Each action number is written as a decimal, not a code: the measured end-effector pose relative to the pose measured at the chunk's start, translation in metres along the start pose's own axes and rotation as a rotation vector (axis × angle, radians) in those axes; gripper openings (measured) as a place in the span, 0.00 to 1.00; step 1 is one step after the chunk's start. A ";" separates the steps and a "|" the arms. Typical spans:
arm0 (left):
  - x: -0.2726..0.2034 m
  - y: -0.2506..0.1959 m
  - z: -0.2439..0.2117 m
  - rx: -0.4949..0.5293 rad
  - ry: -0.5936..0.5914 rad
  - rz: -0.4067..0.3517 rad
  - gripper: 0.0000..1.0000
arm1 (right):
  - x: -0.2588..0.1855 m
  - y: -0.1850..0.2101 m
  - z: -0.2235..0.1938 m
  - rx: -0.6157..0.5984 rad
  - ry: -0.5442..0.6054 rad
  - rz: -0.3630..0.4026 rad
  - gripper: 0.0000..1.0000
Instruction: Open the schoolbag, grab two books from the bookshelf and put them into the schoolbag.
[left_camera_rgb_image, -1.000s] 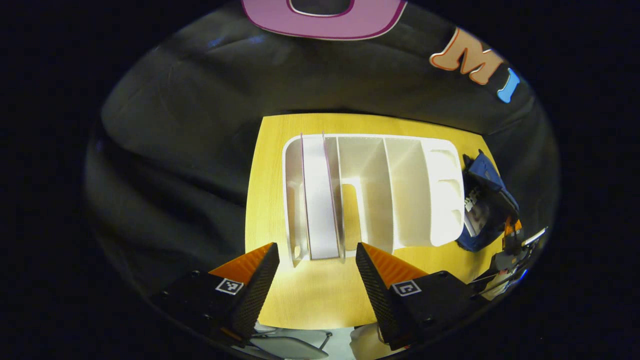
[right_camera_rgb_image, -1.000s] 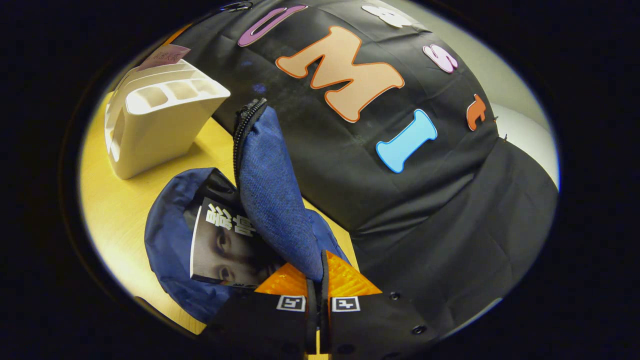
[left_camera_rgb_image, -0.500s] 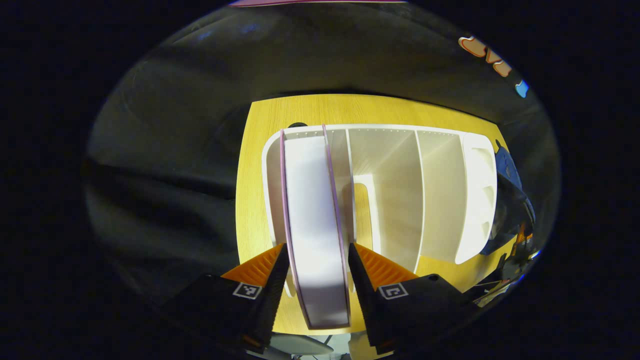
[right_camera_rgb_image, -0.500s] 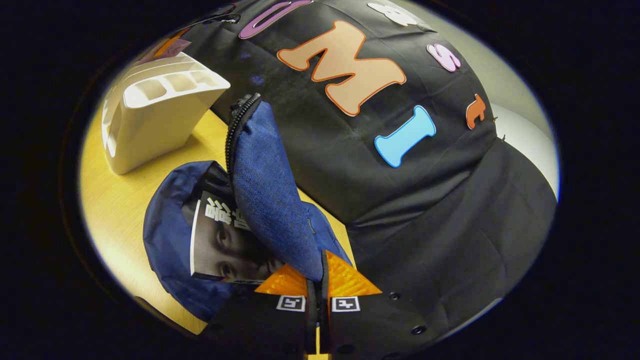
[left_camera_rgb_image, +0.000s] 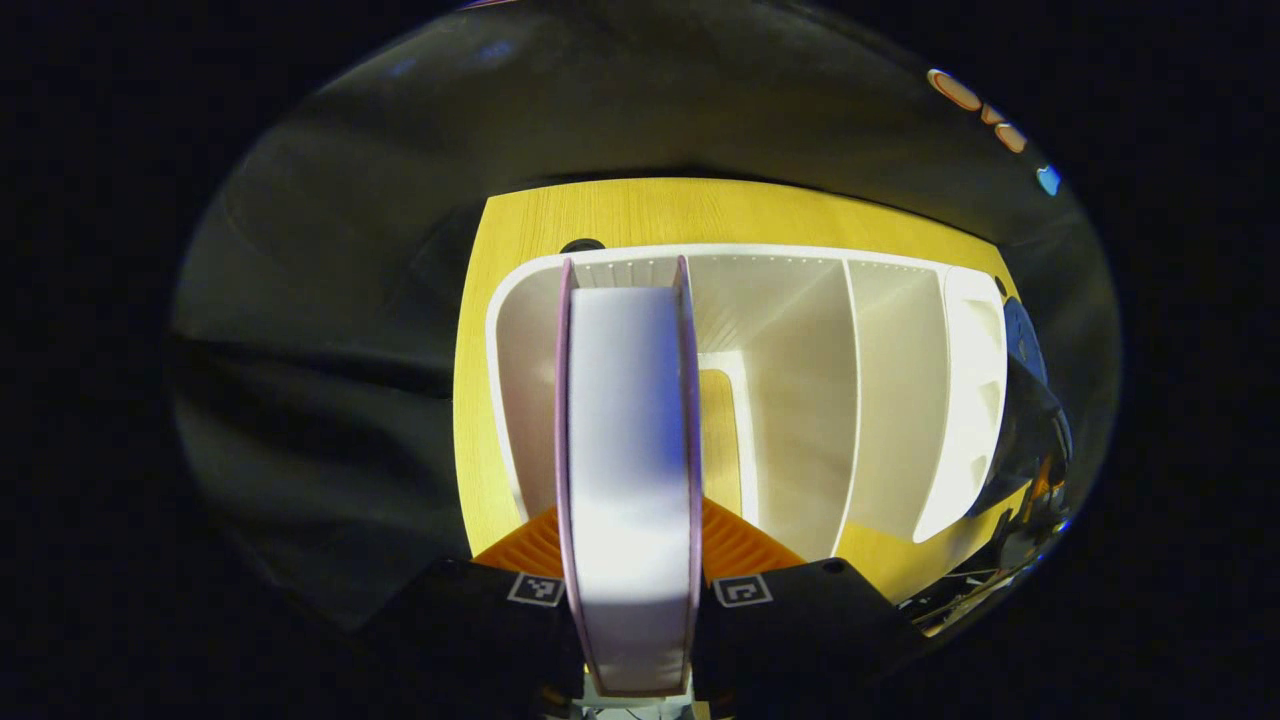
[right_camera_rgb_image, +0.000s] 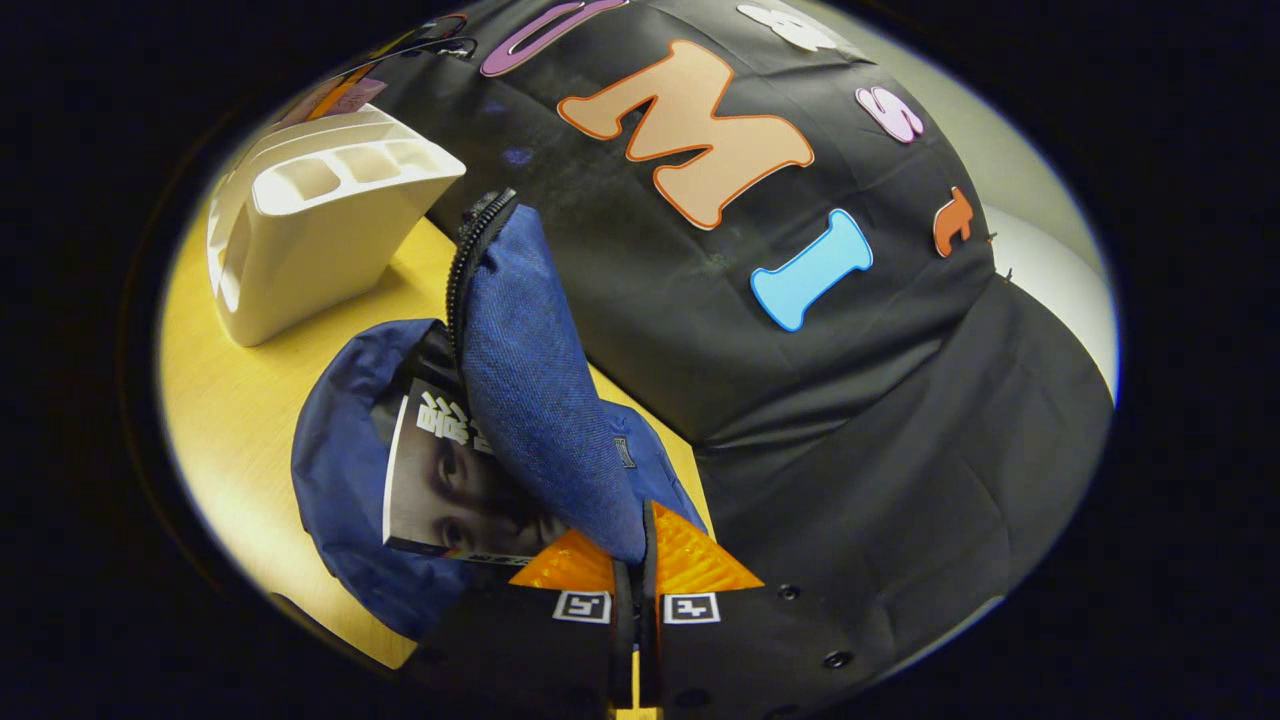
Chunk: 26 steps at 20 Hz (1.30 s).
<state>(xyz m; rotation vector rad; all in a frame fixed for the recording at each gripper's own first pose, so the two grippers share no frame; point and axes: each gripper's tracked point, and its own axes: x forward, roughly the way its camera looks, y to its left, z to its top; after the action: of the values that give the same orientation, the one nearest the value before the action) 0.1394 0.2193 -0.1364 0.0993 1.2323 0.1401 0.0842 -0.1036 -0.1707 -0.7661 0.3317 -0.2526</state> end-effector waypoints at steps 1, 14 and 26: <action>-0.003 0.000 -0.003 -0.015 0.007 0.000 0.39 | 0.000 -0.001 0.001 0.001 -0.002 0.000 0.07; -0.118 -0.021 -0.059 -0.083 0.008 -0.001 0.39 | -0.004 -0.003 -0.005 -0.011 -0.047 0.036 0.03; -0.205 -0.076 -0.079 -0.278 -0.232 -0.202 0.39 | -0.003 -0.003 -0.003 0.006 -0.107 0.099 0.03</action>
<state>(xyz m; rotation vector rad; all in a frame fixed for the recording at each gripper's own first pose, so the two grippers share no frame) 0.0020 0.1116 0.0176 -0.2441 0.9744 0.1195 0.0803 -0.1066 -0.1694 -0.7523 0.2672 -0.1187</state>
